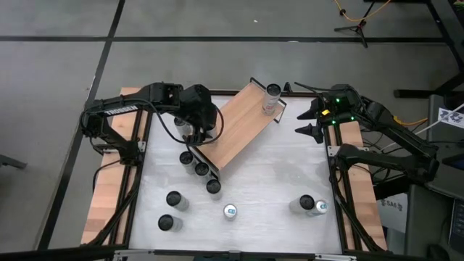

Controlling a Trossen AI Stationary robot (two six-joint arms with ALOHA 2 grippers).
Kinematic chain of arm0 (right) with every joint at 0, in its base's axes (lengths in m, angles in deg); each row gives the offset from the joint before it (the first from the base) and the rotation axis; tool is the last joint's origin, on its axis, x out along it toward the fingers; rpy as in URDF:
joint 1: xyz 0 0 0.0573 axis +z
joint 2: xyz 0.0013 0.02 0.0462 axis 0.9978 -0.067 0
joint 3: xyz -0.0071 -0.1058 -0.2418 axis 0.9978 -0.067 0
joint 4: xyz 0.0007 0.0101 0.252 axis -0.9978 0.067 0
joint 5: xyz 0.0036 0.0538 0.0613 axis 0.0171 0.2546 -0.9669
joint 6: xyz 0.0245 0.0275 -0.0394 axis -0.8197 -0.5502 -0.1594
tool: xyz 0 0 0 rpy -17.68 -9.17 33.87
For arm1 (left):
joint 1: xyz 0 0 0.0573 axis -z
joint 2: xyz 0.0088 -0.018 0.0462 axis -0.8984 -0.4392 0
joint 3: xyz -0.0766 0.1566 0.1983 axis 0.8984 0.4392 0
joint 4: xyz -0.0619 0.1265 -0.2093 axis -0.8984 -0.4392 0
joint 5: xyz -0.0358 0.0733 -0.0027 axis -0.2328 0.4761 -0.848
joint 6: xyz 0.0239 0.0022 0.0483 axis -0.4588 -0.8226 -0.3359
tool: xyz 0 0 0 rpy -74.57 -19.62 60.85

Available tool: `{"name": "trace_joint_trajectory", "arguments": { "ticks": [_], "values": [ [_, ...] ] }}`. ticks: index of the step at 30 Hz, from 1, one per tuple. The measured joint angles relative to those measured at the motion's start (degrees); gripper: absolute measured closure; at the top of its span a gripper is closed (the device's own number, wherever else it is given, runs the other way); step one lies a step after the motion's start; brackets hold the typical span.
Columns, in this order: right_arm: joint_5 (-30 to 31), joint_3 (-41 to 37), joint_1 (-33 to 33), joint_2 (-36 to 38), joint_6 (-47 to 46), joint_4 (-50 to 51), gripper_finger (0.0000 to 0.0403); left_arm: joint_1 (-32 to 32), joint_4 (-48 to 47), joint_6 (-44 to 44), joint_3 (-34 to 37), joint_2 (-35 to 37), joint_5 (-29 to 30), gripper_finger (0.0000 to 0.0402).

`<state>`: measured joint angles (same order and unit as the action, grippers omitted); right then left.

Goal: Place canned beverage on shelf
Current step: Put the white-pink soda can on the shelf aligned with the other white-pink soda can

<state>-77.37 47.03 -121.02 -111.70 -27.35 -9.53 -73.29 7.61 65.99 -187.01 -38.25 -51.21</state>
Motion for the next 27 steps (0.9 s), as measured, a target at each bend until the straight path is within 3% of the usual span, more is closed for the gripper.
{"name": "trace_joint_trajectory", "arguments": {
  "ticks": [7, 27],
  "values": [
    [0.0, 0.0, 0.0, 0.0, 0.0, 0.0, 0.0098, 0.0, 0.0, 3.0, 0.0, 0.0, 0.0, 0.0039],
    [0.0, 0.0, 0.0, 0.0, 0.0, 0.0, 0.0098, 0.0, -0.3, 31.3, 0.0, 0.0, 2.7, 0.0039]
  ]
}}
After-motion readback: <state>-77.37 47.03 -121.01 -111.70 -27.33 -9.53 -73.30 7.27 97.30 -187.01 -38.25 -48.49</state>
